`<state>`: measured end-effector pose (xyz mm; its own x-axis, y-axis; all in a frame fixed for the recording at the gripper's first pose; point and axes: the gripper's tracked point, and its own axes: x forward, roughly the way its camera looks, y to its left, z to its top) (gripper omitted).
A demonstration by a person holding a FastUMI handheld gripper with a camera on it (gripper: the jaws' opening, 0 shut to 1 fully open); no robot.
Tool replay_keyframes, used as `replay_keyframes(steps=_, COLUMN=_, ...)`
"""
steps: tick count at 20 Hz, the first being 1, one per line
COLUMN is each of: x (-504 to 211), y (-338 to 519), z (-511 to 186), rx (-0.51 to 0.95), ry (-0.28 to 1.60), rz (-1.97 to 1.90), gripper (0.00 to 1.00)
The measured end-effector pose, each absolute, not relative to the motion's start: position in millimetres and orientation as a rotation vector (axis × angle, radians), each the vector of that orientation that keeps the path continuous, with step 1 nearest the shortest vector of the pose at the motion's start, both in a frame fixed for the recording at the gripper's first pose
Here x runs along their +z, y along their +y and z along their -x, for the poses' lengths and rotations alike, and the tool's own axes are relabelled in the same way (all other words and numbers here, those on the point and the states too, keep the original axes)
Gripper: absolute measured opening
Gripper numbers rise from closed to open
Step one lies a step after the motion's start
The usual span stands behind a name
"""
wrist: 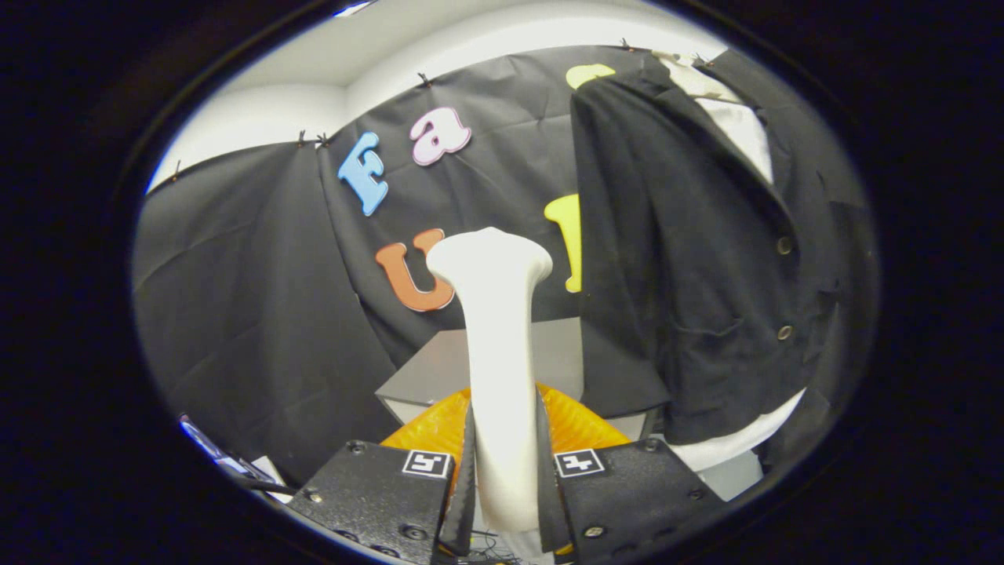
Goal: Iron the clothes twice with a garment steamer, once on the left side and once on the right side.
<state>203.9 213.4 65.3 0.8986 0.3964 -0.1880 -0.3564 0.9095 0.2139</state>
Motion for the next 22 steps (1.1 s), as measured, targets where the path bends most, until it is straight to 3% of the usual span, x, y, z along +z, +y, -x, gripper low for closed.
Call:
replay_keyframes(steps=8, x=115.0, y=94.6, z=-158.7, rx=0.206, ry=0.102, rz=-0.192, gripper=0.35)
replay_keyframes(steps=15, x=138.5, y=8.1, z=-184.1, rx=0.038, ry=0.048, rz=-0.166, gripper=0.35)
replay_keyframes(steps=22, x=110.4, y=-22.2, z=-229.8, rx=-0.03, ry=0.094, rz=-0.121, gripper=0.35)
